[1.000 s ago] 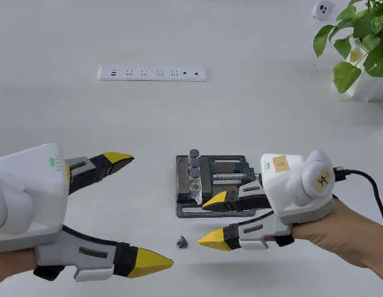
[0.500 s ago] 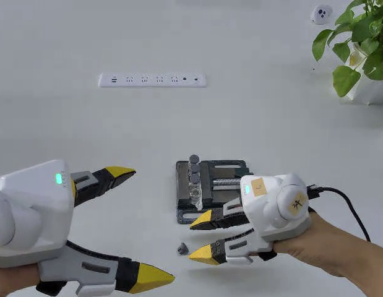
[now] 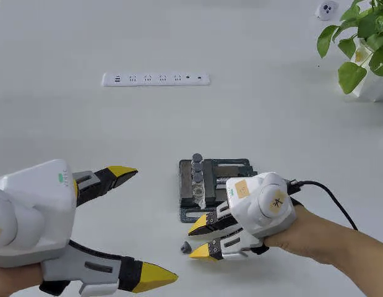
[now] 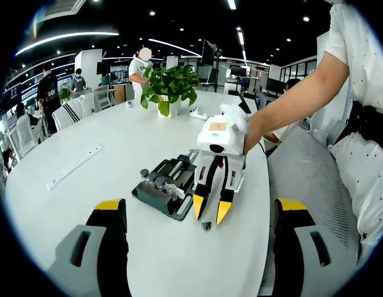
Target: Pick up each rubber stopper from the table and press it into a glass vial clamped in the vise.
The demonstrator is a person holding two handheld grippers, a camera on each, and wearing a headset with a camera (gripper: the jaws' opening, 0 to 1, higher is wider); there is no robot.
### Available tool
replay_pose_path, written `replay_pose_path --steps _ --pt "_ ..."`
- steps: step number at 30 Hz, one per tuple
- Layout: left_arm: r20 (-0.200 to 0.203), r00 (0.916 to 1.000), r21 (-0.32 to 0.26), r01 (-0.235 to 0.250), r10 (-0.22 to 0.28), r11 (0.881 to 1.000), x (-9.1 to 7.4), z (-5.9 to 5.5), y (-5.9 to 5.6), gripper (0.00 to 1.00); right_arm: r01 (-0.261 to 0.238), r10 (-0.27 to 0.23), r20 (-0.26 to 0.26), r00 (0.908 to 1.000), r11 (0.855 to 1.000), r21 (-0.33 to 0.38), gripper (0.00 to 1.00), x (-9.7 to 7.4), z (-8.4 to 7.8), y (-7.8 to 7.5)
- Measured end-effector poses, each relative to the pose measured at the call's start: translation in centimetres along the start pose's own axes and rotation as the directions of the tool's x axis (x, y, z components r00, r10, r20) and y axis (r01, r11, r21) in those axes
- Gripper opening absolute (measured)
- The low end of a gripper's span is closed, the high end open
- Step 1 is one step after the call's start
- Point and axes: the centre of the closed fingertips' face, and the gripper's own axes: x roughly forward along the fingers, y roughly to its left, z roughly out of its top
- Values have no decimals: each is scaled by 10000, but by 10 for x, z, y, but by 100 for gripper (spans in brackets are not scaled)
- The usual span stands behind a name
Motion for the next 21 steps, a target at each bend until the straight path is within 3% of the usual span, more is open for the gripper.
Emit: replay_pose_path --steps 12,21 --pt "-58 10000 -8 8 -8 10000 1 0 -1 99 -368 365 -148 9992 9991 -205 11 6 2 3" --pt "-49 10000 0 22 -22 10000 2 1 -1 98 -261 259 -192 9995 9996 -141 7 5 -1 2"
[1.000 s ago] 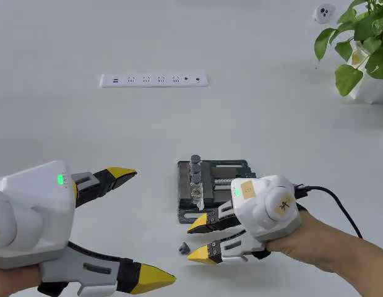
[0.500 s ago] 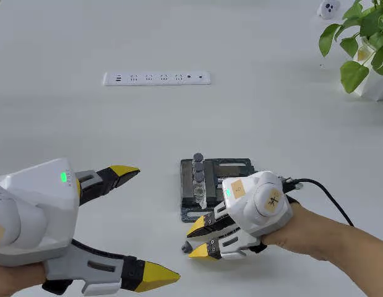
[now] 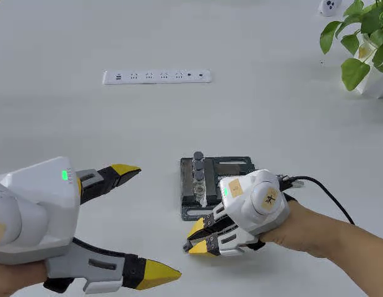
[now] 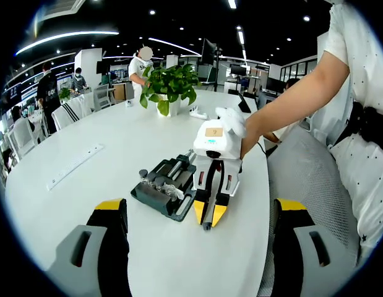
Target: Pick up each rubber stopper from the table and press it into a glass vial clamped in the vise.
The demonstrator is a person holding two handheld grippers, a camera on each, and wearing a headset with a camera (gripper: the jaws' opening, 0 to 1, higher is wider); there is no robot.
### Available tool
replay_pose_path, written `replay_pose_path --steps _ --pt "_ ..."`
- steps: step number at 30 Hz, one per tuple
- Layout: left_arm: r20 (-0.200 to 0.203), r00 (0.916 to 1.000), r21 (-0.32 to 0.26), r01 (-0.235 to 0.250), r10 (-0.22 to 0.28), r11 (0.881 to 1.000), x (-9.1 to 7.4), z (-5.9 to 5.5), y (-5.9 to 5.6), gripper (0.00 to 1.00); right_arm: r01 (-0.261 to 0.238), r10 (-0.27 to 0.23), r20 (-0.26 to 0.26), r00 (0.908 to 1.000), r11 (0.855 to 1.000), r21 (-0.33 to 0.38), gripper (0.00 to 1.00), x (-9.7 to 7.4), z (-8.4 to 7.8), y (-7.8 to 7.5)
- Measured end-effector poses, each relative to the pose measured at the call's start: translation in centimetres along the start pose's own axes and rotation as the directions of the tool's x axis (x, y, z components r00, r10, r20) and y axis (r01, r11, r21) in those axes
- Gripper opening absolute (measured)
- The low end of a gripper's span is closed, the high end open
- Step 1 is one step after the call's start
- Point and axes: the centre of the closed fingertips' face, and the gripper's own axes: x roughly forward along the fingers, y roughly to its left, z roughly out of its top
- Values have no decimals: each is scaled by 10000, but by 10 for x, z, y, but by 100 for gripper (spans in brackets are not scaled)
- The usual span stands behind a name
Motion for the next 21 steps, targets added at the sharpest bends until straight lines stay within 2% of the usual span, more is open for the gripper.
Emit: replay_pose_path --steps 6,11,16,21 --pt "47 10000 33 30 -30 10000 1 1 0 98 243 -250 251 9994 9994 255 7 -4 2 1" --pt "140 9999 77 49 -50 10000 2 4 -1 96 820 -846 718 9938 9959 378 7 -24 12 -1" --pt "400 9992 72 57 -60 10000 4 15 -2 95 1502 -1540 1227 9804 9879 393 7 -51 26 0" --pt "602 9981 164 98 -107 9998 6 25 -4 92 2067 -2129 1709 9620 9769 536 7 -77 39 6"
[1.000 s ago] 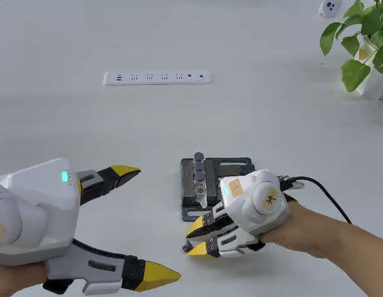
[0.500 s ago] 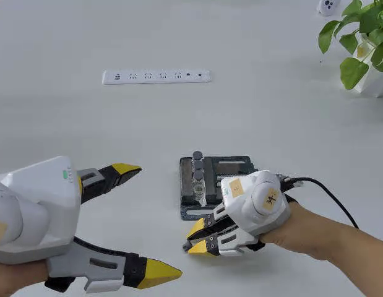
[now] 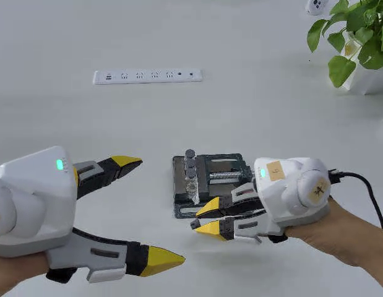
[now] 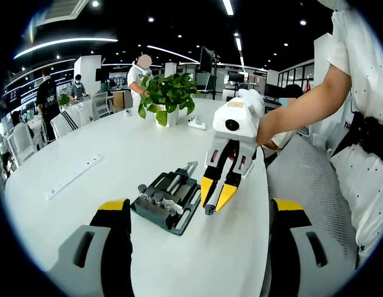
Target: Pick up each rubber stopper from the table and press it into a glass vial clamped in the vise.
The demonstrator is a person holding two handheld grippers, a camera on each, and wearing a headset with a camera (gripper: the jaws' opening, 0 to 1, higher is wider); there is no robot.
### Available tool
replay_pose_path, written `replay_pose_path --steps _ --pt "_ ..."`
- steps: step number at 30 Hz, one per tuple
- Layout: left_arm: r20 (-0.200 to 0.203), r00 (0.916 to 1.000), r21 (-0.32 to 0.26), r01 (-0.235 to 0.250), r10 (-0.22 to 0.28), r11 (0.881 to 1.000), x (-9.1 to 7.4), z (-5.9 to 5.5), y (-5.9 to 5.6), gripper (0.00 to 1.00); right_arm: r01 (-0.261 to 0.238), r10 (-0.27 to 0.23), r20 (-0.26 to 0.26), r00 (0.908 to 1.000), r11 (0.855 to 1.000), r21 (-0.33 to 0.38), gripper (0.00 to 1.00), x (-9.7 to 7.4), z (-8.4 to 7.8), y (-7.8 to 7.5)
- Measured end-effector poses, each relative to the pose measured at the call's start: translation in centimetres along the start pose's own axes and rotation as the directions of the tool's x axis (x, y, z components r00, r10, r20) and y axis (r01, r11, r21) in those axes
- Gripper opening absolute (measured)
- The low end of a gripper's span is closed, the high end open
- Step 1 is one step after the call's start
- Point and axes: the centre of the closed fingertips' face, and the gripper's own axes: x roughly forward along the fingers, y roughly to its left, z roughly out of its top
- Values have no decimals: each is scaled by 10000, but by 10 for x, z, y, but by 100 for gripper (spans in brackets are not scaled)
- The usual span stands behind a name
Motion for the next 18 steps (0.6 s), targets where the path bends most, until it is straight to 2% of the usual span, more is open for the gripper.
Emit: replay_pose_path --steps 5,8,10,14,16,18 --pt "180 9998 -8 4 -4 10000 5 10 -3 85 699 -708 744 9947 9974 151 7 -22 22 -1" --pt "339 9994 26 25 -26 10000 7 16 -4 81 890 -918 952 9912 9955 335 7 -30 31 4" --pt "424 9991 -2 55 -55 10000 7 19 -5 77 1092 -1098 1103 9878 9940 116 7 -36 38 6" --pt "983 9951 -610 199 -138 9979 8 27 -7 69 1341 -1347 1454 9801 9909 143 7 -45 51 12" --pt "1133 9934 -845 276 -179 9960 8 31 -5 67 1495 -1487 1537 9769 9887 64 7 -48 55 14" --pt "1305 9909 -1128 485 -336 9924 9 37 -8 61 1604 -1585 1606 9742 9871 15 7 -51 59 15"
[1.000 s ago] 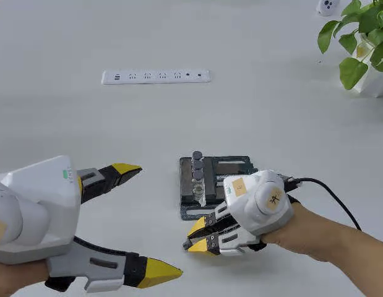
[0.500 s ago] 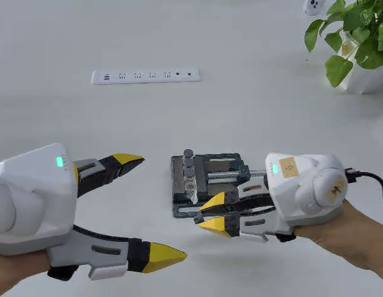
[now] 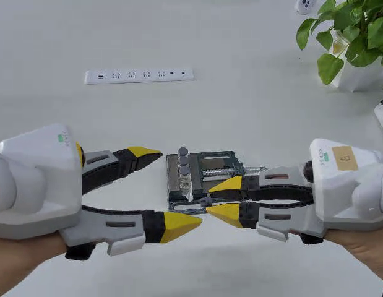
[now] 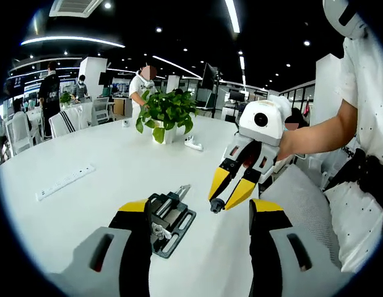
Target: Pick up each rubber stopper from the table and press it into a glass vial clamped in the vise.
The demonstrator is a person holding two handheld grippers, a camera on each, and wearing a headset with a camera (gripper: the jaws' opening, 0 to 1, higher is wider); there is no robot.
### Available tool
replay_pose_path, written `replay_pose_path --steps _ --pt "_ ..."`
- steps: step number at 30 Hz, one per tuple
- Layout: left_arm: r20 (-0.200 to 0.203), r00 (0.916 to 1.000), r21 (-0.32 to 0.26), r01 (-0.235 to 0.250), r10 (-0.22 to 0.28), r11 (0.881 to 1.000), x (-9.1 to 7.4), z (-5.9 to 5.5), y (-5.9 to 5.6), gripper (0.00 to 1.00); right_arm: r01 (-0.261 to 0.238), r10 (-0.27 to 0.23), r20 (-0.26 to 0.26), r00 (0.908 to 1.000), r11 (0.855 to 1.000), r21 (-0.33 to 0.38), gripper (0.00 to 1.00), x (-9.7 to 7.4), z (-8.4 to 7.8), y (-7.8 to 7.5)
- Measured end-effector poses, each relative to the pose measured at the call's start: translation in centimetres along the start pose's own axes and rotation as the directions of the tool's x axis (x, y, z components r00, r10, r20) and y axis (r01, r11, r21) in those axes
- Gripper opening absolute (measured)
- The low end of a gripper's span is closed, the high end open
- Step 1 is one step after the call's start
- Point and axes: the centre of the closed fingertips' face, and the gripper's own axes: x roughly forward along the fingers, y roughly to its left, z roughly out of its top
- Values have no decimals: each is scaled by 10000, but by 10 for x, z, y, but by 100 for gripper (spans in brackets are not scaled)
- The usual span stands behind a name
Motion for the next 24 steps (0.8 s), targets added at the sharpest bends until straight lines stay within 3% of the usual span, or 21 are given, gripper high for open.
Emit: replay_pose_path --steps 4,10,13,16,19,24 --pt "582 9982 -864 223 -174 9960 3 13 -3 56 321 -316 233 9992 9993 -178 7 -5 10 -3" --pt "812 9966 -1684 266 -130 9854 -3 16 5 44 584 -558 580 9968 9974 -427 7 -9 26 -4" --pt "1150 9929 -2414 581 -309 9687 -8 22 3 40 677 -627 751 9952 9955 -665 7 -11 37 -2" --pt "1393 9889 -2790 885 -509 9562 -11 26 2 32 756 -684 830 9942 9933 -869 7 -11 43 -2" --pt "1432 9864 -3393 1256 -808 9323 -10 25 -4 25 824 -725 936 9930 9908 -1070 7 -11 51 -1" --pt "1468 9843 -3839 1476 -976 9115 -8 25 -10 21 914 -779 1067 9912 9875 -1281 7 -13 58 -1"
